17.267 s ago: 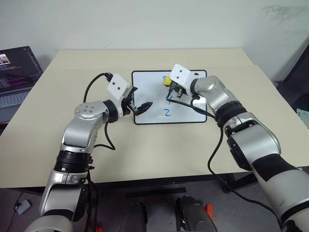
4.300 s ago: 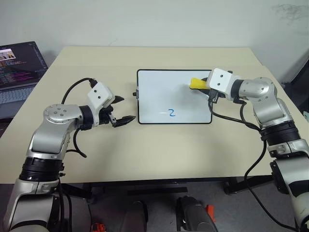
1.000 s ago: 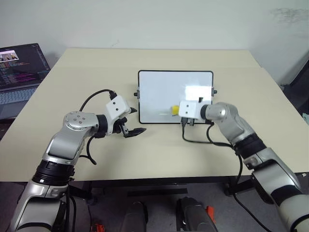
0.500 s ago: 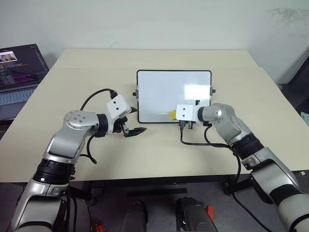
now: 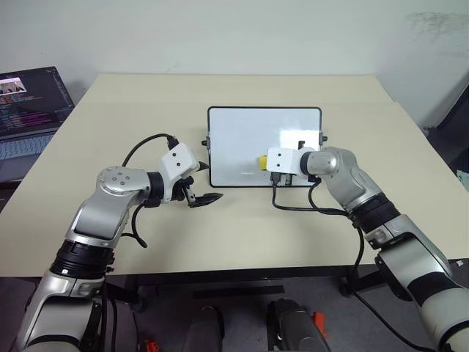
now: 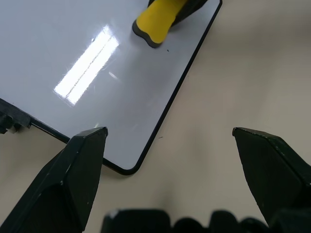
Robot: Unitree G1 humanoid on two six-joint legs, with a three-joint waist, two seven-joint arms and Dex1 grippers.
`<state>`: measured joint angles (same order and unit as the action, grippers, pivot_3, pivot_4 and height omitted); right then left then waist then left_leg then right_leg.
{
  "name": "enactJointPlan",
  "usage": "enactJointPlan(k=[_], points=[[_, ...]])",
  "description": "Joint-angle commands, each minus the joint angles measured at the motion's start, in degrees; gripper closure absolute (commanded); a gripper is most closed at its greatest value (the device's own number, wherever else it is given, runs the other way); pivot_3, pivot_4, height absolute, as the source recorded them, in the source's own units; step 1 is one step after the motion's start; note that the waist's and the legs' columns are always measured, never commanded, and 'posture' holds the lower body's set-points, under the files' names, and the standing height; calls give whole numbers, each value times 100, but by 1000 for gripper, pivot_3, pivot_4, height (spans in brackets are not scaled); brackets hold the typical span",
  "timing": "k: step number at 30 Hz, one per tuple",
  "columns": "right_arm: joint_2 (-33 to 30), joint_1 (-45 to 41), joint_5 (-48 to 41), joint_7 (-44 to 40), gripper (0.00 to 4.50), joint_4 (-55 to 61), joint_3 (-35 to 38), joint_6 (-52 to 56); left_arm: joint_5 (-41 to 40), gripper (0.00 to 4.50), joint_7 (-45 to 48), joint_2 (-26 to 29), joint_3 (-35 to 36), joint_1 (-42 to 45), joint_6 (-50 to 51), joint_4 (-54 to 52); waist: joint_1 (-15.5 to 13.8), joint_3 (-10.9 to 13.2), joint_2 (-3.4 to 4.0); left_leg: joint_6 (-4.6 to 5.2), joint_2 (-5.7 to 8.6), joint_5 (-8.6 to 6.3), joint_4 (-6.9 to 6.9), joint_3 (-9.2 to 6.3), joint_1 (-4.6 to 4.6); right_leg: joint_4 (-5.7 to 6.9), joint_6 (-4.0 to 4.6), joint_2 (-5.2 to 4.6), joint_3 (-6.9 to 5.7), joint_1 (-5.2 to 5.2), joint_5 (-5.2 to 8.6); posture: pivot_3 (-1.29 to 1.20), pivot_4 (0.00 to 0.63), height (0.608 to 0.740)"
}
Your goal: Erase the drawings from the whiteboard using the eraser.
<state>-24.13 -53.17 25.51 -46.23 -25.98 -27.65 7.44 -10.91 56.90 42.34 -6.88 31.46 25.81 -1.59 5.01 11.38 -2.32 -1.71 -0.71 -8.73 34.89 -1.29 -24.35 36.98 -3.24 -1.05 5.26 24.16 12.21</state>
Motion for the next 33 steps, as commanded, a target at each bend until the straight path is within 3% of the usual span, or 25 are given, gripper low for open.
enactJointPlan(k=[1, 24, 27, 30, 33], points=[[-254, 397, 70, -676, 3399, 465, -253, 139, 12, 0, 4, -9, 50, 106, -80, -64, -6, 0, 0, 0, 0, 0, -2, 0, -1, -1, 0, 0, 0, 0, 0, 0, 150, 740], [-339, -284, 67, 166, 3401, -435, 219, 168, 84, 0, 41, -63, 10, 198, -145, 26, 1, 0, 0, -14, 2, -9, 1, 1, -1, -13, 2, -12, 0, 3, 0, 0, 150, 740], [-239, -83, -671, -428, 3401, 108, 550, 138, 62, 0, 46, -71, 43, 210, -137, 26, -2, 0, 0, -9, 2, -6, 1, 1, -1, -13, 2, -12, 0, 3, 0, 0, 150, 740], [-237, 306, -2232, -1542, 3402, 1744, 1259, 931, -362, 0, 27, -202, 377, 282, 108, -150, -20, 1, 0, -1, 0, -1, 0, -1, -7, -7, 1, -10, -4, 2, 0, 0, 150, 740], [-408, 314, -2842, -1430, 3403, 2374, 1990, 1784, -590, 0, 35, -238, 488, 323, 263, -307, -27, 3, 4, -3, -2, -3, -3, -6, -30, 4, -4, -5, -14, 22, 1, 0, 150, 740]])
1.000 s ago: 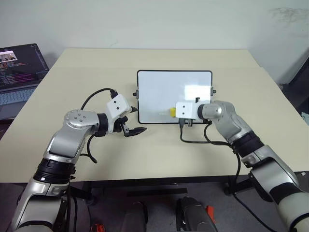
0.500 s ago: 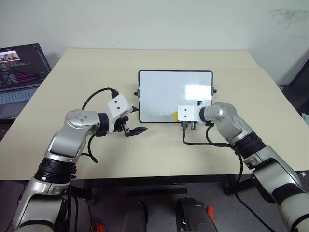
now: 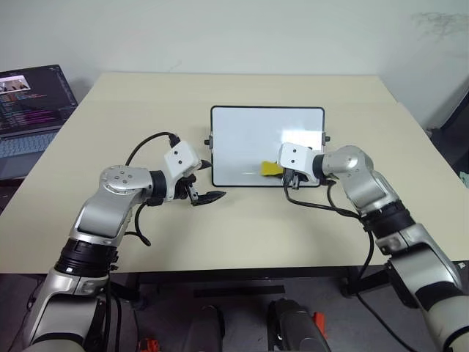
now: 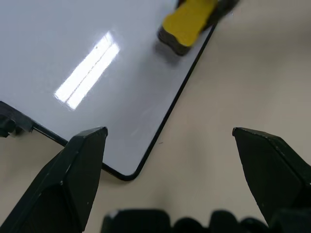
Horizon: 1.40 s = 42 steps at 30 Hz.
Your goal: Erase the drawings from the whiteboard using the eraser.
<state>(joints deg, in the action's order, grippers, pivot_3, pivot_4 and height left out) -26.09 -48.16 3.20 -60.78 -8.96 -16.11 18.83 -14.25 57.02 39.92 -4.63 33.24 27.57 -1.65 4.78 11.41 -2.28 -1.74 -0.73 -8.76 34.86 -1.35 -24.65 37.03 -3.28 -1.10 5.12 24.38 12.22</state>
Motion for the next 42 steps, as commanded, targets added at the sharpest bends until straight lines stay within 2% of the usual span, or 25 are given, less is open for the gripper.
enactJointPlan(k=[1, 2, 5, 8, 12, 15, 21, 28, 35, 42], points=[[-314, -197, -702, 140, 3405, 721, 1042, 818, -298, 0, 24, -3, 255, 148, 123, -337, -13, 0, 0, -3, -1, -2, -4, -6, -19, -2, -5, 3, -8, 18, 1, 0, 150, 740], [-436, -192, -751, 286, 3405, 666, 1269, 950, -323, 0, 38, -17, 207, 143, 149, -379, -22, 0, 0, -11, -1, -8, -6, -8, -22, -2, -30, 3, -12, 22, -10, 0, 150, 740], [-733, -86, -812, 795, 3406, 229, 1814, 1131, -415, 0, 167, -116, -32, 83, 170, -535, -72, 0, 0, -27, 0, -21, -11, -8, -22, -7, -36, 2, -14, 21, 4, 0, 150, 740], [-1018, 79, -777, 1357, 3407, -396, 2284, 1359, -366, 0, 273, -277, -339, 90, 130, -625, -137, 0, -1, -27, 1, -23, -10, 0, -22, -13, -4, 0, -7, 19, 23, 0, 150, 740], [-1430, 370, -673, 1818, 3407, -784, 2516, 1589, -300, 0, 267, -559, -571, 237, 95, -551, -175, 0, -1, -27, 6, -22, 1, 8, -21, -13, -4, -2, 5, 16, 24, 0, 150, 740], [-1678, 675, -740, 2100, 3407, -1067, 2800, 1821, -27, 0, 382, -752, -1021, 327, -164, -456, -156, 0, 1, -26, 7, -22, 2, 15, -18, -11, -5, -1, 15, 16, 23, 0, 150, 740], [-1937, 1300, -882, 2213, 3407, -1272, 3002, 2166, 142, 0, 450, -1019, -1293, 496, -405, -237, -124, 0, 1, -25, 5, -22, 1, 16, -10, -6, -7, 4, 19, 10, 22, 0, 150, 740], [-1865, 1397, -1163, 2735, 3407, -1746, 3423, 2641, 330, 0, 420, -1172, -1371, 643, -599, 70, -98, 0, 2, -23, 9, -20, 13, 22, -6, -9, -12, 4, 33, 0, 19, 0, 150, 740], [-1806, 1405, -1372, 2675, 3407, -1708, 3317, 2728, 361, 0, 477, -1178, -1327, 659, -679, 145, -94, 0, 2, -23, 9, -20, 11, 20, -4, -8, -14, 5, 32, -2, 18, 0, 150, 740], [-1924, 1339, -1355, 2629, 3407, -2321, 3214, 2385, 321, 0, 463, -1244, -1298, 630, -610, 41, -101, 0, 2, -23, 11, -20, 12, 18, -4, -9, -15, 5, 31, -5, 18, 0, 150, 740]])
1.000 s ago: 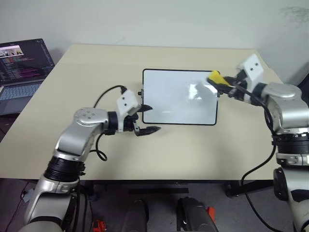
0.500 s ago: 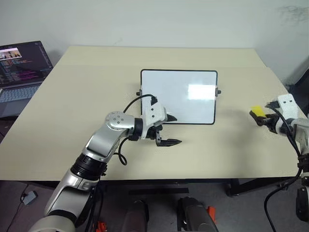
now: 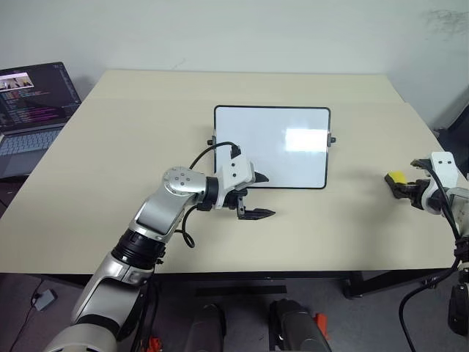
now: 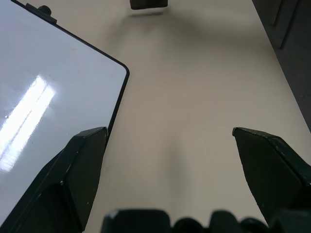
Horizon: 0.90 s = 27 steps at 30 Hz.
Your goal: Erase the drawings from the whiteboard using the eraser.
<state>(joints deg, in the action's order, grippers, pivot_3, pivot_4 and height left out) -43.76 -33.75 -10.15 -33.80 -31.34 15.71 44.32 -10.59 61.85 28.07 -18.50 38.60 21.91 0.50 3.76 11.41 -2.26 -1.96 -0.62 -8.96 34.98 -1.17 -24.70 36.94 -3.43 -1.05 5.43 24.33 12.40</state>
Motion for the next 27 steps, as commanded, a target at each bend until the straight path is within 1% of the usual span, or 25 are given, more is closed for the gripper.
enactJointPlan(k=[1, 10, 17, 19, 20, 22, 27], points=[[-155, -109, -28, -107, 3407, -168, 8, -202, -38, 0, -47, -85, 92, 92, -40, -180, 3, 0, 0, 0, 0, 0, 0, 1, 0, 0, 0, 0, 1, 0, 0, 0, 150, 740], [-196, -93, 22, -251, 3408, -367, -191, -416, 4, 0, -305, -363, 105, 135, -29, -236, 12, 0, 0, 0, 0, 0, 1, -1, 4, 1, -3, 0, 0, -4, -1, 0, 150, 740], [-279, -83, 87, -272, 3408, -415, -320, -406, 17, 0, -350, -422, 103, 190, -32, -186, 16, 0, 0, 0, 1, 0, 1, -3, 4, 1, -3, 0, -1, -6, -2, 0, 150, 740], [-304, -75, 92, -270, 2675, -411, -335, -400, 13, 0, -365, -430, 109, 194, -30, -180, 15, 0, 0, 0, 1, 0, 1, -3, 4, 1, -3, 0, 0, -7, -2, 0, 150, 740], [-310, -71, 79, -272, 2446, -402, -327, -389, 11, 0, -373, -428, 114, 193, -28, -180, 15, 0, 0, 0, 1, 0, 1, -3, 4, 0, -4, 0, -1, -7, -2, 0, 150, 740], [-323, -56, 50, -299, 1797, -359, -316, -355, 12, 0, -395, -408, 128, 181, -25, -177, 15, 0, 0, 0, 1, 0, 1, -3, 4, 1, -4, 0, 0, -7, -2, 0, 150, 740], [-406, -61, -25, -431, 29, -194, -289, -249, 0, 0, -433, -365, 208, 184, -7, -163, 17, 0, 0, 0, 1, 0, 1, -3, 5, 1, -4, 0, 0, -7, -2, 0, 150, 740]])
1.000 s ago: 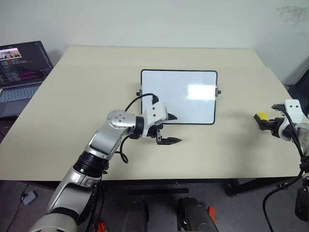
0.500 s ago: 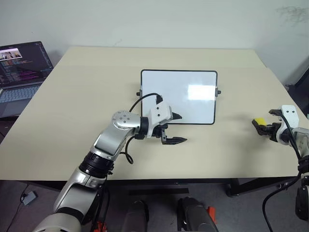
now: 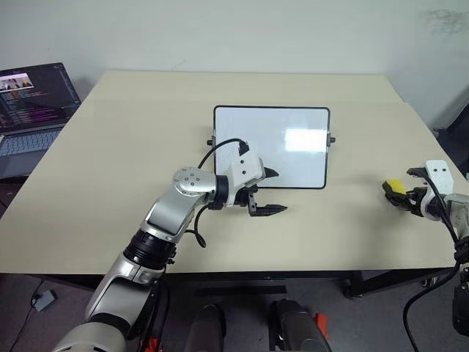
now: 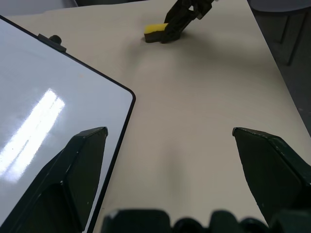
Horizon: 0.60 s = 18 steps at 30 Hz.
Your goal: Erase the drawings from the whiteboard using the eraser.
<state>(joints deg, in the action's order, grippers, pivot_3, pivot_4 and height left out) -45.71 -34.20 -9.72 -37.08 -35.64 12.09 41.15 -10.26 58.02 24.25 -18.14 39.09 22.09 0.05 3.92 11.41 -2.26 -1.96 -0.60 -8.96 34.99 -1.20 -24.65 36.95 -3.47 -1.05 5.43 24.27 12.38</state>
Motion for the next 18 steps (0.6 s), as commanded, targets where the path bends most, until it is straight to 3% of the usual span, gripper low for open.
enactJointPlan(k=[1, 5, 9, 14, 18], points=[[-238, -13, -85, -135, 29, 304, 81, 100, -31, 0, -54, 27, 184, 135, -24, -121, 0, 0, 0, 0, 0, 0, 0, 0, 0, 0, 0, 0, 0, 0, 0, 0, 150, 740], [-418, 3, -83, -113, 29, 730, 114, 189, -64, 0, -94, 65, 285, 138, 14, -176, 0, 0, 0, 0, 0, 0, 0, 0, 0, 0, 0, 0, 0, 0, 0, 0, 150, 740], [-512, -110, -197, -1, 29, 1855, 209, 533, -250, 0, -247, 163, 687, 173, 181, -246, 44, 0, 0, 0, 0, 0, 0, 0, 0, 1, 0, 0, 1, 1, 0, 0, 150, 740], [89, -372, -394, 372, 29, 2668, 247, 317, -166, 0, -1003, 237, 1430, 292, 59, 133, 92, 0, 0, 0, -3, 0, 1, -6, 2, 2, 0, 2, -4, 0, 0, 0, 150, 740], [730, -407, -308, 859, 29, 2619, 218, -169, 145, 0, -1792, 335, 1830, 300, -224, 418, 94, 0, 0, 0, -4, 0, 0, -8, 12, 2, -2, 3, -5, -12, -1, 0, 150, 740]])
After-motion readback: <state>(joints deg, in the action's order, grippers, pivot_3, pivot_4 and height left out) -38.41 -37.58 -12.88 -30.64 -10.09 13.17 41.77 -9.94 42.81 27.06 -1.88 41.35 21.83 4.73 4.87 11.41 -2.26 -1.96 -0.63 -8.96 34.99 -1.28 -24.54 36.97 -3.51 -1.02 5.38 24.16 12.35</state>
